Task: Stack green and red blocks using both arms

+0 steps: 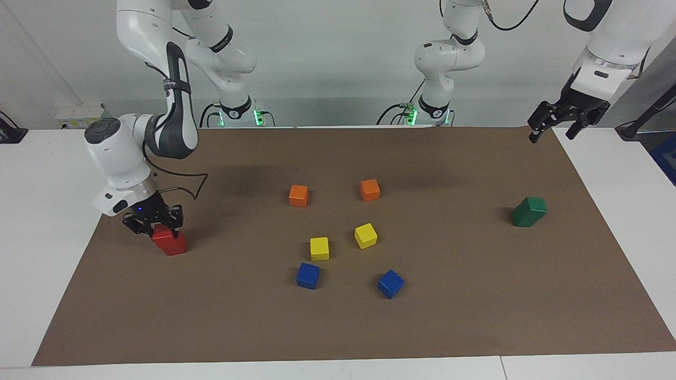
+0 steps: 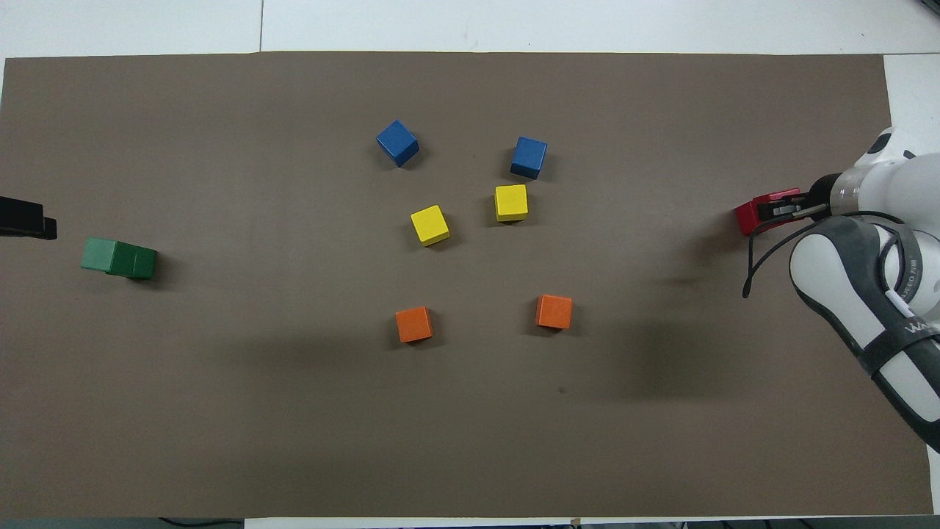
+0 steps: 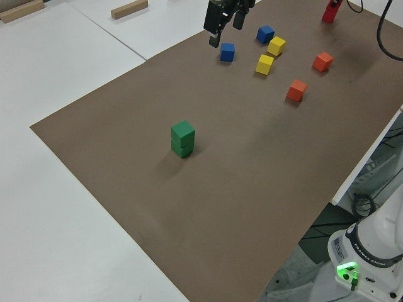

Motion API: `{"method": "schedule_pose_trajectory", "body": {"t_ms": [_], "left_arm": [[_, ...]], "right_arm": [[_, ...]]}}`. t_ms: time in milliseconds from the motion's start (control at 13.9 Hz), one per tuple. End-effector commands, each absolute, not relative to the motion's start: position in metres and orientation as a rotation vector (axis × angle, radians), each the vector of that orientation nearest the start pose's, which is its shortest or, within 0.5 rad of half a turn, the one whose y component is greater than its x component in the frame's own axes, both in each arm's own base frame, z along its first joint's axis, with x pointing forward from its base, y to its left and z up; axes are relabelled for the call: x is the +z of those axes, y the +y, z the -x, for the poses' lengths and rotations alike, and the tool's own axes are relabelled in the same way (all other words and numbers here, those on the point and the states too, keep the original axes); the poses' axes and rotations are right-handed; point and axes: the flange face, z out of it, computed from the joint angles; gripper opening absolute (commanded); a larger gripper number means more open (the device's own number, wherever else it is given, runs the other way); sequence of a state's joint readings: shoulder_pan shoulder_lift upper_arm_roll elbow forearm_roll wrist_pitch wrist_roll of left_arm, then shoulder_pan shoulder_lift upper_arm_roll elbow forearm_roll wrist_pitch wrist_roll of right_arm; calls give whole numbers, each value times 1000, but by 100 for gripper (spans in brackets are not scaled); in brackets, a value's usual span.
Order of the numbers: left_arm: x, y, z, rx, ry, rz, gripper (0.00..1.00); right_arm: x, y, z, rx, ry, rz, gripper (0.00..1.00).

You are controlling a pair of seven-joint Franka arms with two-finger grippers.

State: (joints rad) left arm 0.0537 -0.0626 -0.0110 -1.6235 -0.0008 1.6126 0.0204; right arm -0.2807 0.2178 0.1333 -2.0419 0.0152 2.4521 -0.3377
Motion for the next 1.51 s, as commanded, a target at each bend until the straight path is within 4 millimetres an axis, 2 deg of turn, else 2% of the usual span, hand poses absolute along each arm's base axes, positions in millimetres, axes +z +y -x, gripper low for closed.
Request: {"method": "schedule_pose_trajectory", "body": {"t_ms": [0,216,288,360,432,505,649,937,1153,1297,1441], "left_arm": [[641,25,-541,-97,-16,3119,100],[642,25,-542,-104,-16,3119,100],[643,25,-542,-106,-16,3119,100],[642,25,-542,-104,-19,3119,100],[642,25,-542,-104,-19,3120,100],[642,25,-542,-104,-19,3120,100],[642,25,-542,-104,-19,3120,100],[642,24,-542,-102,-16,3121,100],[642,25,-542,-102,-19,3121,100],[642,24,-542,-104,-19,3120,100],[642,25,-542,-104,-19,3120,100]], "right_arm": [[356,-95,-595,-339,-283,3116,13],[355,-94,-595,-337,-286,3116,13],[355,-94,-595,-337,-283,3116,17],[355,-92,-595,-337,-278,3115,41],[354,-91,-595,-334,-275,3116,58],[354,-90,-595,-335,-273,3114,70],[355,-90,-595,-337,-274,3115,74],[354,-90,-595,-334,-278,3115,94],[357,-92,-597,-344,-269,3115,94],[367,-88,-606,-356,-242,3114,97],[399,-67,-616,-304,-149,3103,97]]}}
